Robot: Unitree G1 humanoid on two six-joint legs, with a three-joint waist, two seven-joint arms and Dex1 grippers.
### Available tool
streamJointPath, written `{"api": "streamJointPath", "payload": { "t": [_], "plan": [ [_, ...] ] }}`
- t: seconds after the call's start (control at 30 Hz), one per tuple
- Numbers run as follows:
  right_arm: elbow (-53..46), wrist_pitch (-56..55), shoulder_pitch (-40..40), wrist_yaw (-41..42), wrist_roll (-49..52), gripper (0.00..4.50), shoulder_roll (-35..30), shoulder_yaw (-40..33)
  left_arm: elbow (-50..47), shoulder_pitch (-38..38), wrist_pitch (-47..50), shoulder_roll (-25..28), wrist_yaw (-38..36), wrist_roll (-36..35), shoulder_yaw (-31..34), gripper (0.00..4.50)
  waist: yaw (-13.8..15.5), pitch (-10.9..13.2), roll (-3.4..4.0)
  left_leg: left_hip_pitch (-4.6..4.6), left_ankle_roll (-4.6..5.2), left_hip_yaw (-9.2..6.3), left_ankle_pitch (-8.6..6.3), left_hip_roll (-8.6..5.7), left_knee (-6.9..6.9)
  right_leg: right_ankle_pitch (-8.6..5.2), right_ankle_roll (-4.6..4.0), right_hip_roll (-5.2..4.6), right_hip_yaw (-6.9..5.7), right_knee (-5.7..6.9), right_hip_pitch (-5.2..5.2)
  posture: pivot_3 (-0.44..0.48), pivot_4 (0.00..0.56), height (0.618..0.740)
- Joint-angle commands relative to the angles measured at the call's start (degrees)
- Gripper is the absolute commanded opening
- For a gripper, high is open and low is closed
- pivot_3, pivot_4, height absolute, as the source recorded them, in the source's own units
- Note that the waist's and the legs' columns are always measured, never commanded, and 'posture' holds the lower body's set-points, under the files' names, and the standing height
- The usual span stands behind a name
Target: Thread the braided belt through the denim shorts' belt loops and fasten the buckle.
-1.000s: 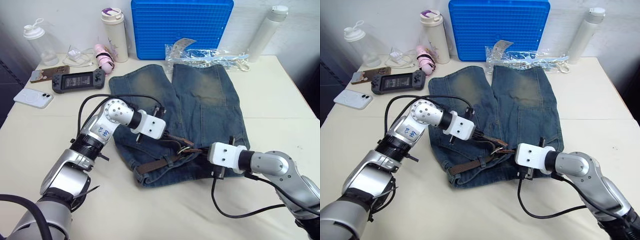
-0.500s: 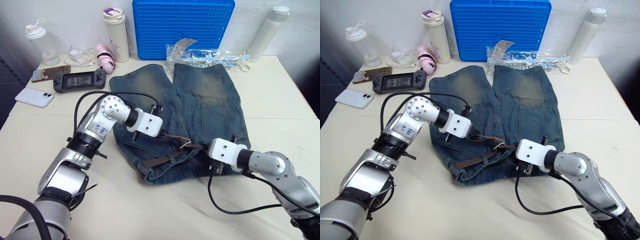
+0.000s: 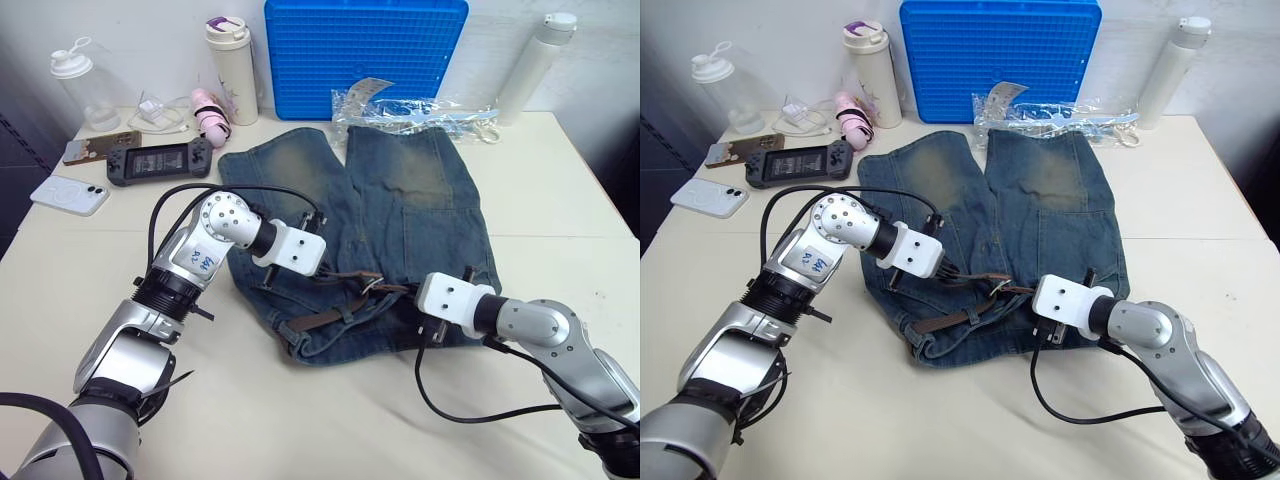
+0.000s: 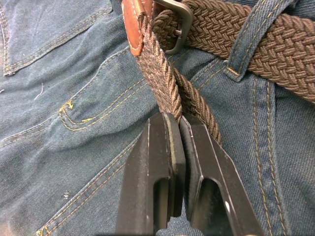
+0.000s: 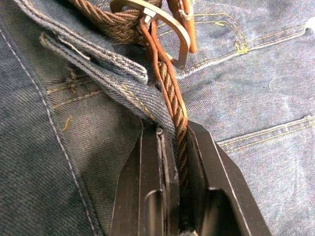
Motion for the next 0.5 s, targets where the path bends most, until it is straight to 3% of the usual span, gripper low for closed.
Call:
{"api": "streamJointPath", "payload": {
  "t": [0.03, 0.5],
  "plan": [
    [-0.8, -5.5, -1.0, -3.3, -2.8, 0.08, 0.8, -2.0, -1.2, 0.3, 0.8, 1.4, -1.2, -0.4, 0.9, 0.0, -0.1, 0.0, 0.0, 0.0, 0.0, 0.0, 0.0, 0.0, 0.01, 0.0, 0.0, 0.0, 0.0, 0.0, 0.0, 0.0, 0.15, 0.693],
    [2.7, -14.3, 0.6, -5.7, -7.5, 0.08, 1.0, -1.5, -1.1, -0.2, 1.3, 1.9, -2.7, -0.8, 0.8, 0.0, -0.8, 0.0, 0.0, 0.0, 0.0, 0.0, 0.0, 0.0, 0.01, 0.0, 0.0, 0.0, 0.0, 0.05, -0.01, 0.0, 0.15, 0.693]
  ]
}}
